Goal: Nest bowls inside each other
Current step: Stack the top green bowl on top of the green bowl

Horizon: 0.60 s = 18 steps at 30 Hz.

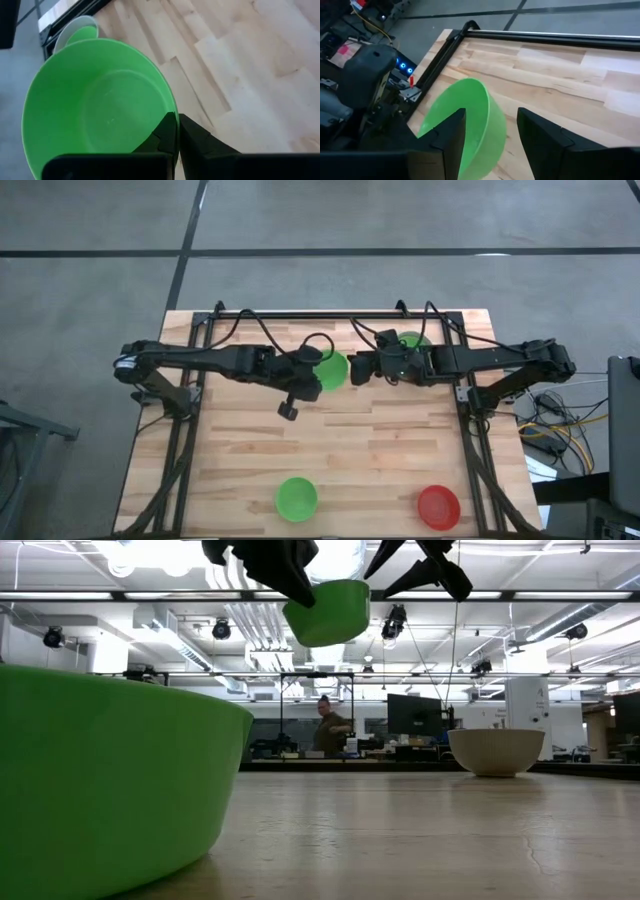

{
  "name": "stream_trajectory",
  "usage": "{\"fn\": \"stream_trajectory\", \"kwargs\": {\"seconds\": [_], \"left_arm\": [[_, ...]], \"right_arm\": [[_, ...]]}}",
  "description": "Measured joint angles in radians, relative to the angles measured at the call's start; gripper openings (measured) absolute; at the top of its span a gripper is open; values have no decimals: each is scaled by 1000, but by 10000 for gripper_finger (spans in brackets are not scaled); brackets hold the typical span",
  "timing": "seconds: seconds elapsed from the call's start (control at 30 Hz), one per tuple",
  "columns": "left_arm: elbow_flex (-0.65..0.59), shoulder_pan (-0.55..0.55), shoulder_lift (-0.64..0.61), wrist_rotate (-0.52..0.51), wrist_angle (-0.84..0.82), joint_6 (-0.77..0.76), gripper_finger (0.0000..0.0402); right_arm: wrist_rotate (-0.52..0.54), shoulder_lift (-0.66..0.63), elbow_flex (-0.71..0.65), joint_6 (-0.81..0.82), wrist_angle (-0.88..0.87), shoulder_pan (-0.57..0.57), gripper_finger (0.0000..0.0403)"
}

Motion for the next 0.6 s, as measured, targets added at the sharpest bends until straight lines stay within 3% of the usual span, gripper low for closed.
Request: {"fn": "stream_trajectory", "kwargs": {"seconds": [0.47,0.6], "left_arm": [[0,2,0,11,-3,-7,12],[0,1,0,8,-10,-18,12]], "right_arm": [[-27,1,15,-89,8,1,128],[-104,-6,15,-121,12,3,123]]}}
